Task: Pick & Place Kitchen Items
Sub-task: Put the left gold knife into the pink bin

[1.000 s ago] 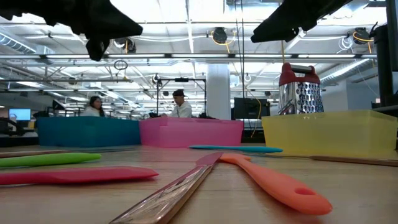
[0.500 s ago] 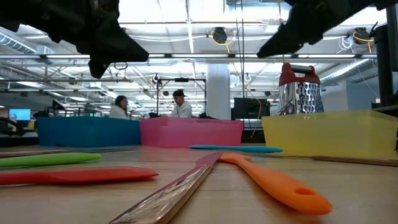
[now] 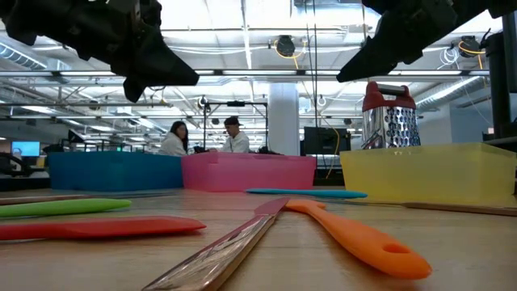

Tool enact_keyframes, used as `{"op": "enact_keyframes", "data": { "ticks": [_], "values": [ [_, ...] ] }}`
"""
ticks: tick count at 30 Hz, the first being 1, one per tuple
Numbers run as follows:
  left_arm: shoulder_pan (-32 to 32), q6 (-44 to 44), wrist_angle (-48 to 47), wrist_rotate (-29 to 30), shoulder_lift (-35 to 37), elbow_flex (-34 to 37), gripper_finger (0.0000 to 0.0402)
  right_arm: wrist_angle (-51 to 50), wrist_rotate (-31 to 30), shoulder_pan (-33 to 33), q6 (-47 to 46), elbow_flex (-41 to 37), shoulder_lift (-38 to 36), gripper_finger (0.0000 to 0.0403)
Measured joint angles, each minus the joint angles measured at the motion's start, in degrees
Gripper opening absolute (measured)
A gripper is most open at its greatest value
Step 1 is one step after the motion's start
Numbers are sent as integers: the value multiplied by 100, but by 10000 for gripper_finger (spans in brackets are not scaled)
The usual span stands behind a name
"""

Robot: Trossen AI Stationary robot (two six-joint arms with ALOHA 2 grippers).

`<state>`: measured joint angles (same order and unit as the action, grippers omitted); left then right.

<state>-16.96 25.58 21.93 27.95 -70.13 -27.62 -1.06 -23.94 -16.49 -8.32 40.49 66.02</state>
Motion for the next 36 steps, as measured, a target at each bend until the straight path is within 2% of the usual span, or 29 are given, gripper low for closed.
{"op": "enact_keyframes", "data": {
  "ticks": [7, 13, 18, 25, 36],
  "values": [
    [164, 472, -426, -737, 0, 0, 33, 2, 2, 0, 0, 0, 0, 160],
    [241, 425, -430, -839, 0, 0, 33, 2, 0, 0, 0, 0, 1, 160],
    [291, -25, -580, -953, 0, 0, 33, 2, 2, 0, 0, 0, 0, 160],
    [290, 18, -687, -1052, 0, 0, 35, 2, 0, 0, 0, 0, 1, 160],
    [245, -258, -518, -850, 0, 0, 124, 2, 2, 0, 0, -1, 2, 160]
  ]
}}
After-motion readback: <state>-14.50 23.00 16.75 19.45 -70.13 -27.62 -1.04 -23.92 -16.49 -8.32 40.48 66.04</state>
